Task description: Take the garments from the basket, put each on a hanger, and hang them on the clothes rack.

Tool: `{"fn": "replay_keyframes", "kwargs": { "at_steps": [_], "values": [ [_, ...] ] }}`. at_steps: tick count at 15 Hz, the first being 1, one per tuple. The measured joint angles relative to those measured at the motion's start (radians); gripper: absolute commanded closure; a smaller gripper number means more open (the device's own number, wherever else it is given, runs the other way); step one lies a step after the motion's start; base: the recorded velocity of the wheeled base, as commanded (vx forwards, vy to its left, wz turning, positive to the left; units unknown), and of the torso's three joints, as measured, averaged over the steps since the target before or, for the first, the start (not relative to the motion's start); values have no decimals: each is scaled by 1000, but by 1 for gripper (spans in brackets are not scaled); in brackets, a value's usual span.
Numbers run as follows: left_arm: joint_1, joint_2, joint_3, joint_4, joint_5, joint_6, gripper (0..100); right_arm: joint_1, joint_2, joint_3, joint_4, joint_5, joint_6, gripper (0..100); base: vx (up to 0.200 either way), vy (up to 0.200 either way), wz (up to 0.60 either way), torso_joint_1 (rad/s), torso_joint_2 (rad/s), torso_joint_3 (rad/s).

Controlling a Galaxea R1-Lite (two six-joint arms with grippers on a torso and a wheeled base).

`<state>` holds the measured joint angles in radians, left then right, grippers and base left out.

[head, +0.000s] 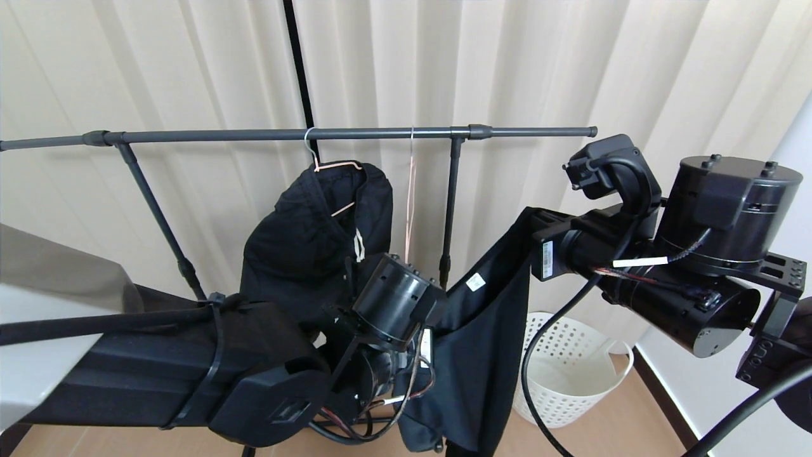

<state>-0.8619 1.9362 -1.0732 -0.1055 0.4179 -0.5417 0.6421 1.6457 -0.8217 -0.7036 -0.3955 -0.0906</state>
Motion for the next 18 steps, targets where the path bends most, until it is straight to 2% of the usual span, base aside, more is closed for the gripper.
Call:
{"fn": "replay_keyframes", "kwargs": {
  "at_steps": [5,11,15,18],
  "values": [
    [11,-90,9,4,0,53,100,-32,24,2,3,-2,-26,100,0,0,0,0,0,0],
    [84,-147,-43,34,0,168,100,-26,9,59,24,-8,-121,100,0,0,0,0,0,0],
    [123,-163,-128,120,-2,206,100,38,-48,67,167,-15,-134,100,0,0,0,0,0,0],
    [136,-165,-166,121,-18,268,100,63,-93,44,299,-21,-131,100,0,0,0,0,0,0]
  ]
}}
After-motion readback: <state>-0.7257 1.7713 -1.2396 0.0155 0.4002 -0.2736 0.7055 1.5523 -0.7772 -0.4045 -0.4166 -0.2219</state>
